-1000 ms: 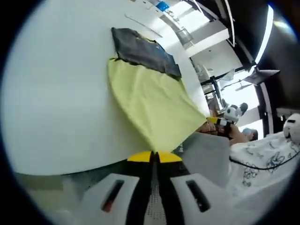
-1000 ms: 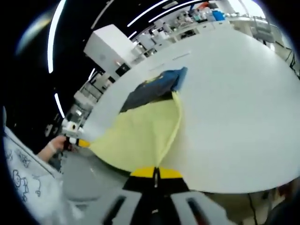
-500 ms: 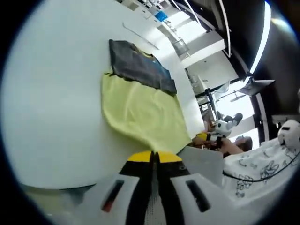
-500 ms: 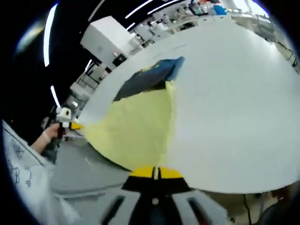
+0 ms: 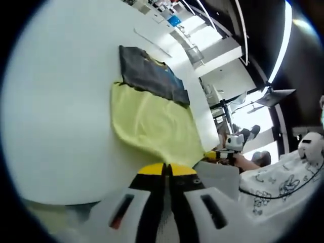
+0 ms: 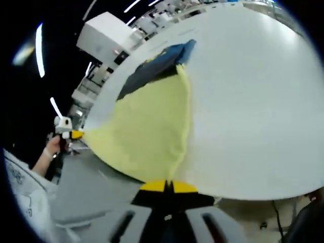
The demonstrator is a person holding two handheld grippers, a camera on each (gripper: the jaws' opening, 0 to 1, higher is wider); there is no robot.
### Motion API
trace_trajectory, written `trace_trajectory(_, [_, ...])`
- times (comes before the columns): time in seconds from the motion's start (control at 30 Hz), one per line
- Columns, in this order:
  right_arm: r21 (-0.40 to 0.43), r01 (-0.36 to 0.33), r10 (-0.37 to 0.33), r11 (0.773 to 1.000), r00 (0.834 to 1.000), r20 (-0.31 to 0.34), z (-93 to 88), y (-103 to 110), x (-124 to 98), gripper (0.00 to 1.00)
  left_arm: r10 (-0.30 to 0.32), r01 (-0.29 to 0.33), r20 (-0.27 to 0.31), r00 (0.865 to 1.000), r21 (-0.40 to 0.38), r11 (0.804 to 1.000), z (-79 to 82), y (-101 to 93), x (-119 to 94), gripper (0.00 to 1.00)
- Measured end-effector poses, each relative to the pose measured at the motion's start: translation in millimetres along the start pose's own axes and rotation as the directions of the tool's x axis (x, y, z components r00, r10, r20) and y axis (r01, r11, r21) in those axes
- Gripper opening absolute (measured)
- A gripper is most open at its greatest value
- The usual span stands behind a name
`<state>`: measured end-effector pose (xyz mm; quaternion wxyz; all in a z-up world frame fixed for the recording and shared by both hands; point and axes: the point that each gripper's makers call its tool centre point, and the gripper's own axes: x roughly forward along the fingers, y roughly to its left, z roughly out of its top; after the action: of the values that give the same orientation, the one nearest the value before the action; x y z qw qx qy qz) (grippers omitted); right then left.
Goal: Fold the garment on the visible template until the final outline fits inside the template.
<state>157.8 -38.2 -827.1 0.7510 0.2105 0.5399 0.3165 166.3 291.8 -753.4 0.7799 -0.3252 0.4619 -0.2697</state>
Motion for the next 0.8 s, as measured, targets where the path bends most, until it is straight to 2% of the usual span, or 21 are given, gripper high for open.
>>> trace_trajectory(0.07, [0.043,-0.043,0.042,0.998,0.999,0.022,4.5,8.1,-7.7,0.00,0.000,0.000,0.004,1.000,0.002,1.000,2.6,2.0,-4.4,0.00])
trace_trajectory(0.17, [0.183,-0.174,0.159,0.968,0.983,0.092,19.1,30.0,-26.5,0.00,-0.019,0.018,0.026,0.999,0.019,1.000,8.0,-2.6,-12.9,0.00])
trace_trajectory(0.23, [0.179,-0.226,0.201,0.958,0.969,0.143,31.9,40.5,-38.5,0.00,-0.032,0.032,0.045,0.998,0.015,0.999,13.0,-4.3,-18.0,0.00])
trace_trajectory(0.33, [0.174,-0.238,0.213,0.956,0.965,0.150,40.2,49.6,-53.7,0.00,-0.049,0.047,0.069,0.996,0.020,0.999,18.7,-7.3,-25.3,0.00])
trace_trajectory(0.4, [0.158,-0.251,0.227,0.955,0.962,0.154,44.3,56.4,-60.8,0.00,-0.038,0.037,0.076,0.996,0.016,0.999,19.3,-5.5,-28.8,0.00])
trace_trajectory(0.53, [0.155,-0.262,0.240,0.952,0.960,0.146,47.7,61.3,-66.0,0.00,-0.048,0.048,0.094,0.994,0.007,0.999,21.1,-6.7,-31.4,0.00])
trace_trajectory(0.7, [0.148,-0.285,0.257,0.947,0.949,0.184,73.7,69.9,-63.6,0.00,-0.053,0.056,0.126,0.991,-0.016,0.998,37.1,-0.9,-24.4,0.00])
trace_trajectory(0.8, [0.119,-0.267,0.240,0.956,0.949,0.203,85.1,68.1,-61.5,0.00,-0.079,0.081,0.167,0.983,-0.006,0.997,54.1,-5.9,-19.8,0.00])
